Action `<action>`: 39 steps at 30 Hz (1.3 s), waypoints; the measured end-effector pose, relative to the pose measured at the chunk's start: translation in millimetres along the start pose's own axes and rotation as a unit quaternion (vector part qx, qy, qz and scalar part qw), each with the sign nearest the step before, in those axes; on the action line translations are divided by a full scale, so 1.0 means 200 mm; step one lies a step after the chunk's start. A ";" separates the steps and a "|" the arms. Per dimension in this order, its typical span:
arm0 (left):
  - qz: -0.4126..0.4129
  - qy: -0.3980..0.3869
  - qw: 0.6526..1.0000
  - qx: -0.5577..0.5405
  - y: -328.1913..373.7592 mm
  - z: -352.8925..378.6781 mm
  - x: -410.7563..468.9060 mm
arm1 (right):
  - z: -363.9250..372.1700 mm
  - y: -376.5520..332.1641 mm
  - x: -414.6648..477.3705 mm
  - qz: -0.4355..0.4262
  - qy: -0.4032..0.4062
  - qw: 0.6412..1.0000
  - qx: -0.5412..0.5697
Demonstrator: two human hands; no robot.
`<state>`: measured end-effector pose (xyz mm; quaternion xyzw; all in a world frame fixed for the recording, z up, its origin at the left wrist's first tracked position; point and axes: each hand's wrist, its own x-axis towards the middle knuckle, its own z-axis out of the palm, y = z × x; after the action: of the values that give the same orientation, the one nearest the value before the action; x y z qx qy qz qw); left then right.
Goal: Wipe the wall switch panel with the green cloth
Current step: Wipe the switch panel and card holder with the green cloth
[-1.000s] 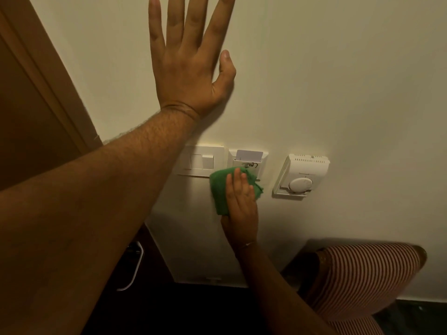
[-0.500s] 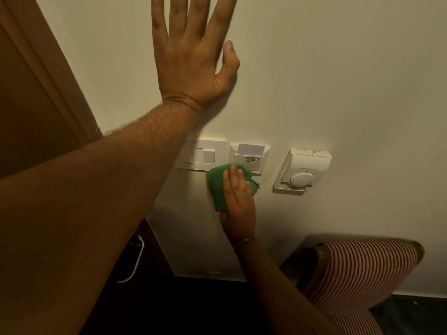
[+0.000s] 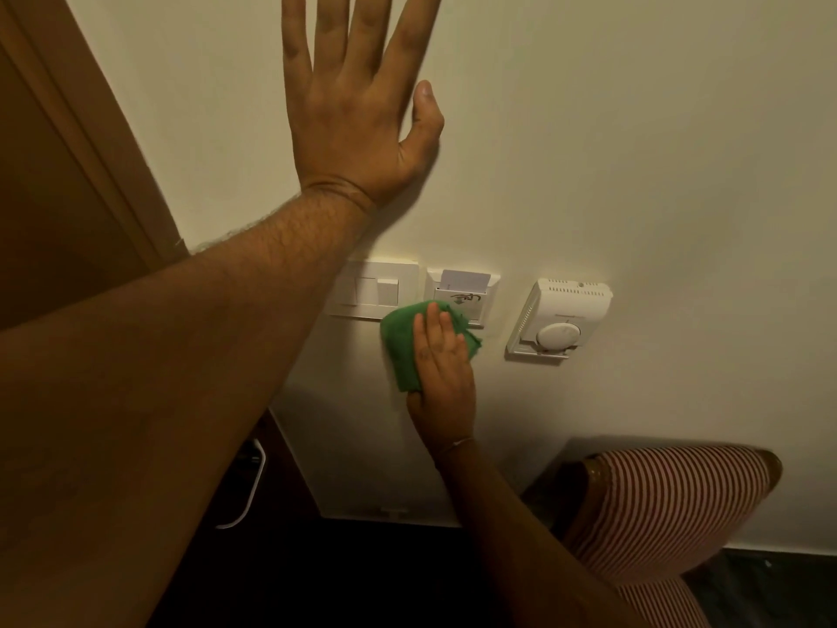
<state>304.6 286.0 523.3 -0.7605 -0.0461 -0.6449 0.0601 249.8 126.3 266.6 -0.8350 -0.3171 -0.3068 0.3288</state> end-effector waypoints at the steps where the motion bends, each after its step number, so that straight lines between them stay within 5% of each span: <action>1: 0.001 0.000 1.000 0.002 0.00 0.00 0.00 | -0.01 0.02 -0.01 0.022 0.006 1.000 0.004; 7: 0.003 0.007 1.000 0.000 0.00 0.01 -0.01 | -0.05 0.04 -0.02 0.091 0.065 0.993 0.034; 14: -0.008 0.002 1.000 -0.016 0.00 -0.01 -0.02 | 0.00 -0.05 0.01 0.000 -0.028 1.000 0.015; 23: -0.004 0.036 0.999 -0.017 0.00 0.01 -0.02 | -0.09 0.07 0.00 0.041 0.036 0.998 0.018; 29: 0.000 0.042 0.999 -0.010 0.00 0.03 -0.02 | -0.03 -0.02 0.04 -0.013 -0.040 0.999 0.029; 36: -0.003 0.037 0.999 -0.004 0.00 0.05 -0.03 | -0.12 0.12 0.01 0.061 0.068 0.995 0.036; 39: 0.000 0.037 0.999 -0.003 -0.01 0.05 -0.02 | -0.09 0.05 0.06 0.062 0.044 0.996 0.046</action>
<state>314.4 289.2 518.0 -0.7360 -0.0421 -0.6730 0.0595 258.3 111.0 283.6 -0.8226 -0.2640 -0.3074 0.3989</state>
